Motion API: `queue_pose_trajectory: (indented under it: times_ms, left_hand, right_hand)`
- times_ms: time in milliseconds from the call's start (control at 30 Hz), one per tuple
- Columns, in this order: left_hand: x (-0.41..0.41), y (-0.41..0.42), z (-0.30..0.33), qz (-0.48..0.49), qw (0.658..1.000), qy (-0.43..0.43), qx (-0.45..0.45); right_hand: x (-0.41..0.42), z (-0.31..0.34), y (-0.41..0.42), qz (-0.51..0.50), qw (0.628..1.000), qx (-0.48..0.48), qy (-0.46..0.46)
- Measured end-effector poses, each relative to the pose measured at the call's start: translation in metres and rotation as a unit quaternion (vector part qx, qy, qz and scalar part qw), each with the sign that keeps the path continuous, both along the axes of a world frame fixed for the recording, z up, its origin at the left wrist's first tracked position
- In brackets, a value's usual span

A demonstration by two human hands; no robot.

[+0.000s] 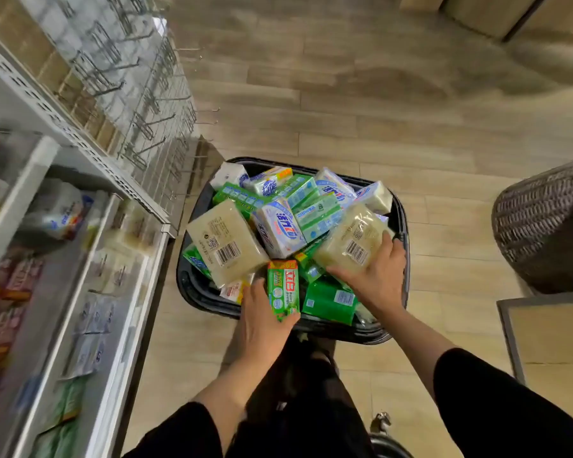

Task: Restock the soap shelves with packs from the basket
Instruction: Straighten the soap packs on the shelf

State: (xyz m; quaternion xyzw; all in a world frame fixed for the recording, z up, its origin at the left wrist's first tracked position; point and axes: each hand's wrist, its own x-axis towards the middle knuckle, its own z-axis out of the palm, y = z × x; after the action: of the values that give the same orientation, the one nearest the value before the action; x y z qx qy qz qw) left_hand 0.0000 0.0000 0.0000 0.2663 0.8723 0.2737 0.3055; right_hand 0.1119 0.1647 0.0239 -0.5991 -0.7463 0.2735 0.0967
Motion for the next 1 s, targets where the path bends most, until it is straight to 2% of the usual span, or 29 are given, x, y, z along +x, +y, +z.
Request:
queue_pose_trajectory:
  times_ms: [100,233,400,500,567,767,900,1000]
  left_hand:
    - [0.008,0.017,-0.023,0.054,0.998,0.004,0.016]
    - [0.019,0.034,-0.044,0.111,0.993,0.019,-0.025]
    - [0.018,0.037,-0.054,0.109,0.991,0.049,-0.057]
    - [0.012,0.025,-0.056,0.121,0.992,0.044,0.004]
    - [0.009,0.015,-0.054,0.135,0.990,0.020,0.042]
    - [0.017,-0.026,-0.025,0.126,0.978,-0.093,0.139]
    - [0.008,-0.040,0.015,0.159,0.950,-0.116,0.244]
    - [-0.016,-0.049,0.049,0.196,0.919,-0.120,0.319]
  right_hand:
    - [-0.002,-0.013,0.016,0.033,0.997,-0.026,0.059]
    - [-0.013,-0.020,0.005,-0.071,0.985,-0.065,0.144]
    - [-0.050,-0.024,0.003,-0.200,0.972,-0.102,0.066]
    - [-0.049,-0.025,0.006,-0.190,0.975,-0.101,0.053]
    - [-0.039,-0.026,0.009,-0.173,0.977,-0.104,0.074]
    - [-0.004,0.003,0.007,-0.165,0.938,-0.167,0.255]
    - [0.003,0.032,-0.005,-0.103,0.883,-0.234,0.395]
    - [-0.008,0.057,-0.015,-0.046,0.846,-0.287,0.448]
